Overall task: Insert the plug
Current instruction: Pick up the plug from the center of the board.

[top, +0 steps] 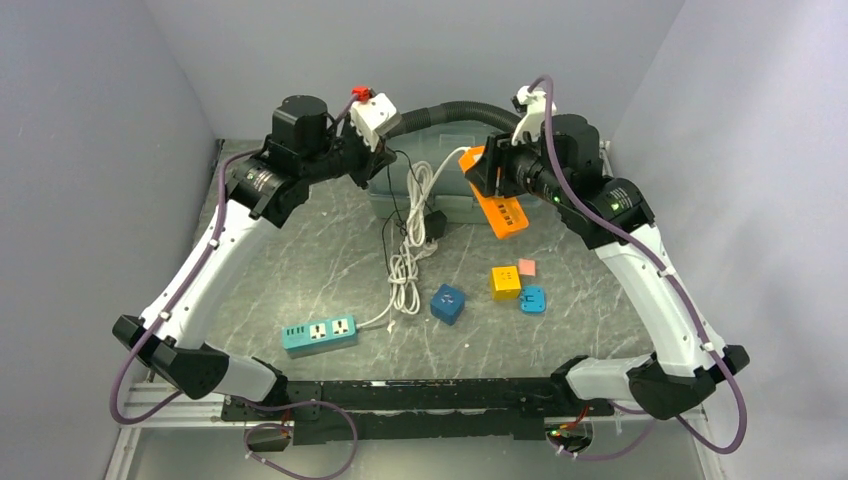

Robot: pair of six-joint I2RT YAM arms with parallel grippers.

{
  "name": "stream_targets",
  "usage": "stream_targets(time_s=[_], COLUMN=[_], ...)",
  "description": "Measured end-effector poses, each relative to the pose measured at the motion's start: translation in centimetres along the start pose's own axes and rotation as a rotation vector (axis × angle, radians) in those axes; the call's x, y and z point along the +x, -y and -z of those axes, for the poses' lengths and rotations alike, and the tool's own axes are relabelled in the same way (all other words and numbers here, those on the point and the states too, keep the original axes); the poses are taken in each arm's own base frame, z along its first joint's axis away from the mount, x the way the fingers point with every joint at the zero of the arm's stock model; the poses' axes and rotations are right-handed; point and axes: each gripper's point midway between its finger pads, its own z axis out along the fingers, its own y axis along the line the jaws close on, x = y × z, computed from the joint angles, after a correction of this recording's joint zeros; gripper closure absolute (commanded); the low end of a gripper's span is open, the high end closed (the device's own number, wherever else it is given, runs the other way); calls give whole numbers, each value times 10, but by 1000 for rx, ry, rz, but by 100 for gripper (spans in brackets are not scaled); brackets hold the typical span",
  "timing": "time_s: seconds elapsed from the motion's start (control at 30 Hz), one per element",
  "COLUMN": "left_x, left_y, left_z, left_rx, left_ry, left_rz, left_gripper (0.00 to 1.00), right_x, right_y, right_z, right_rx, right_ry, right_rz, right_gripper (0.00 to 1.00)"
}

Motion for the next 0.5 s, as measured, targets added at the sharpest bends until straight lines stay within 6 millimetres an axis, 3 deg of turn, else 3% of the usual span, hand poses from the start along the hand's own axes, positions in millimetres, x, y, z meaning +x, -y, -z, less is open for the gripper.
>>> stream_targets(time_s=[0.2, 0.3, 0.43, 0.5], left_x=[5, 3, -15, -19], left_y=[-9, -16, -34, -39], left_z=[2, 5, 16, 24], left_rx=[-44, -81, -167, -204], left_ry=[-27, -30, -2, 2], left_rz=[-39, -65, -117, -138], left_gripper=[100, 100, 100, 100], right_x=[13, 28, 58, 68], right_y=[-26, -50, -82, -86], right_z=[-9, -18, -32, -35], right_rx=[-99, -150, -206, -213], right_ry=[-47, -94, -180, -207], right_rz=[6, 37, 93, 106], right_gripper=[100, 100, 100, 100])
